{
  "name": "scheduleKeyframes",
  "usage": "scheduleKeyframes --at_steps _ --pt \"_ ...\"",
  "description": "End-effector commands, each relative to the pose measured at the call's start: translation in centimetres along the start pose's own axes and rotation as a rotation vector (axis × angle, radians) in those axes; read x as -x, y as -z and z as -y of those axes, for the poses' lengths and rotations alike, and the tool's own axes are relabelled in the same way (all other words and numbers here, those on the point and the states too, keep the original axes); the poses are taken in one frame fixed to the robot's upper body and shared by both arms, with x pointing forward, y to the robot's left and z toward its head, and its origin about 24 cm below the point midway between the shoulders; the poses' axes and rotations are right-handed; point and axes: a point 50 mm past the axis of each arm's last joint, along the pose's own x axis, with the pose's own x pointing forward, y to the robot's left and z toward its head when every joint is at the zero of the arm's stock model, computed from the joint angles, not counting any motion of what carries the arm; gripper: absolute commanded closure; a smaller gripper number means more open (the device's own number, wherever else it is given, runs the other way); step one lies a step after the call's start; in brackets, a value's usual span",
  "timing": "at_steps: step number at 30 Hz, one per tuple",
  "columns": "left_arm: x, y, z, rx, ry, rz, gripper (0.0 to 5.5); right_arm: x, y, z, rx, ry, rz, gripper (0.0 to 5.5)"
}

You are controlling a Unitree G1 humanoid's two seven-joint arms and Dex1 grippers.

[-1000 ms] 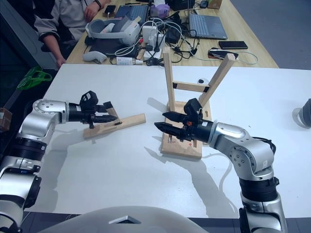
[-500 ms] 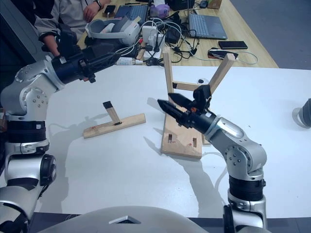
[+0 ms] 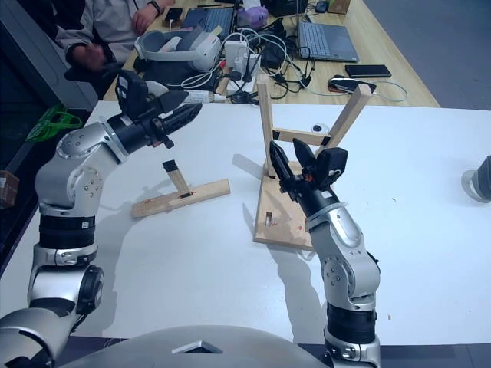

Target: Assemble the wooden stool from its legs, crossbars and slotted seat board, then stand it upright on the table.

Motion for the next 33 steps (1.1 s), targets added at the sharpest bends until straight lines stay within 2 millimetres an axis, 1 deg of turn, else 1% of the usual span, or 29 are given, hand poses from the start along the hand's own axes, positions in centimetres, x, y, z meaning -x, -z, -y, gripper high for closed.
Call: scheduleKeyframes --at_steps 1,2,3,4,6,8,9,10,11,12,14,18,19,23,24,25,29,31,33 --pt "0.3 -6.8 0.5 -0.097 0.026 0.148 3.41 0.3 0.0 0.0 -0.004 -0.001 0.004 2.62" --pt "0.4 -7.2 0.6 -0.091 0.028 0.158 3.41 0.4 0.0 0.1 -0.004 0.0 0.003 2.62" --pt "0.5 -7.1 0.6 -0.078 0.034 0.153 3.41 0.4 0.0 0.2 -0.004 0.0 0.002 2.62" --pt "0.6 -6.5 0.7 -0.058 0.037 0.133 3.41 0.4 0.1 0.2 -0.004 0.0 0.0 2.62" --pt "0.8 -3.1 1.2 0.066 0.076 0.042 3.41 0.5 0.1 0.3 -0.004 -0.001 -0.002 2.62" --pt "0.8 2.9 2.5 0.174 0.122 -0.155 3.41 0.4 0.1 0.4 -0.005 0.001 -0.003 2.62" --pt "1.1 5.8 2.6 0.213 0.097 -0.249 3.41 0.3 0.1 0.4 -0.004 -0.002 -0.004 2.62" --pt "1.4 7.6 2.6 0.248 0.069 -0.299 3.41 0.2 0.1 0.4 -0.003 -0.005 -0.003 2.62" --pt "1.5 8.4 2.1 0.288 0.031 -0.308 3.41 0.2 0.1 0.5 -0.002 -0.002 -0.001 2.62" --pt "1.4 8.7 1.8 0.305 0.005 -0.308 3.41 0.2 0.0 0.6 -0.002 0.001 0.001 2.62" --pt "1.1 8.5 1.4 0.319 -0.011 -0.286 3.41 0.2 0.0 0.6 -0.002 0.008 0.001 2.62" --pt "0.5 6.2 1.2 0.282 -0.003 -0.208 3.41 0.2 0.3 0.5 -0.01 -0.004 -0.007 2.62" --pt "0.3 5.0 1.3 0.261 0.005 -0.177 3.41 0.2 0.3 0.5 -0.012 -0.005 -0.008 2.62" --pt "0.1 -1.2 2.4 0.174 0.102 -0.007 3.41 0.4 0.4 0.7 -0.016 0.001 -0.01 2.62" --pt "0.2 -2.3 2.4 0.152 0.109 0.019 3.41 0.3 0.4 0.8 -0.017 0.001 -0.01 2.62" --pt "0.3 -3.3 1.9 0.124 0.091 0.042 3.41 0.3 0.4 0.8 -0.019 0.001 -0.008 2.62" --pt "0.4 -4.8 -0.4 0.04 -0.01 0.052 3.41 0.2 0.2 1.0 -0.025 0.002 0.005 2.62" --pt "0.4 -5.6 -0.6 -0.003 -0.015 0.056 3.41 0.4 0.0 1.1 -0.025 0.009 0.016 2.62" --pt "0.6 -7.0 -0.5 -0.049 -0.01 0.087 3.41 0.5 0.1 1.2 -0.023 0.012 0.011 2.62"
